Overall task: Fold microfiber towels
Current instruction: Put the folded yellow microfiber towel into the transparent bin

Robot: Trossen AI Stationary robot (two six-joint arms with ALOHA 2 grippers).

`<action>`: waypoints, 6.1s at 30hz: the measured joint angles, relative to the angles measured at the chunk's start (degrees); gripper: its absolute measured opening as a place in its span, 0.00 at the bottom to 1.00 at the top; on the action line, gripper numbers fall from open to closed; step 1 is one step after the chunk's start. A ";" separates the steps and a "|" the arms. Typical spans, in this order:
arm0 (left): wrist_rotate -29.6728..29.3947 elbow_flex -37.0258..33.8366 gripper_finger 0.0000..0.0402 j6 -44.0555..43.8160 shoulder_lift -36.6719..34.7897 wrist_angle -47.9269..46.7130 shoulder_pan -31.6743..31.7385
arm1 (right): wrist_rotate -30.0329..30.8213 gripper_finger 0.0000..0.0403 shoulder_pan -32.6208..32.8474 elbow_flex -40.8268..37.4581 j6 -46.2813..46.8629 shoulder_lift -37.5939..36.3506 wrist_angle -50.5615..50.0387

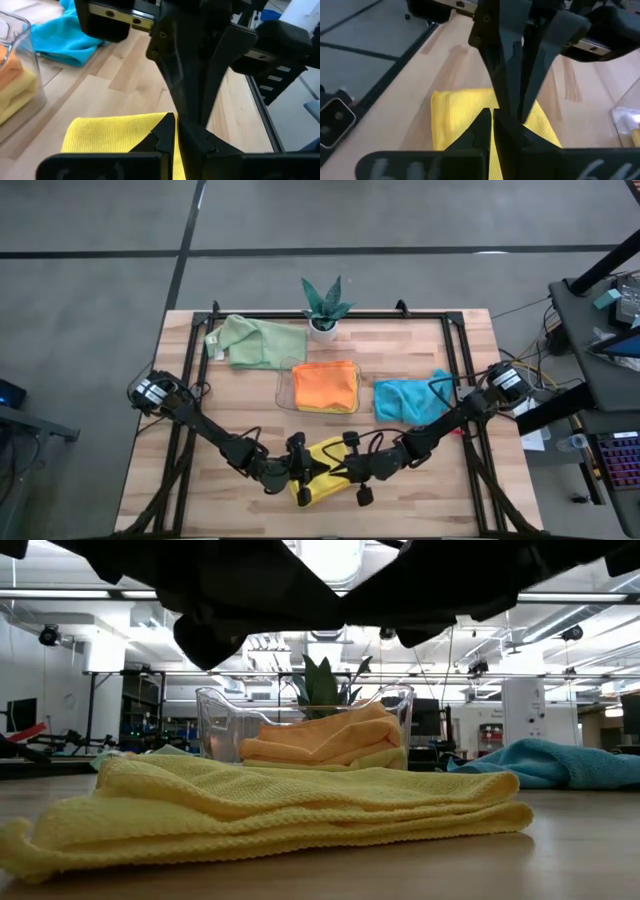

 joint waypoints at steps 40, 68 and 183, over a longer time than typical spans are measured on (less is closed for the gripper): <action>5.86 -0.41 0.01 -7.99 -1.17 -0.28 0.10 | -9.60 0.03 -0.11 0.87 14.98 -0.18 -21.86; 28.96 -3.66 0.13 -41.10 -12.48 -29.71 -1.67 | -14.88 0.15 -3.63 15.49 34.61 -0.96 -58.86; 28.53 10.21 0.01 -32.39 2.97 -46.13 1.07 | -1.90 0.66 -5.99 1.37 30.91 -1.03 -33.08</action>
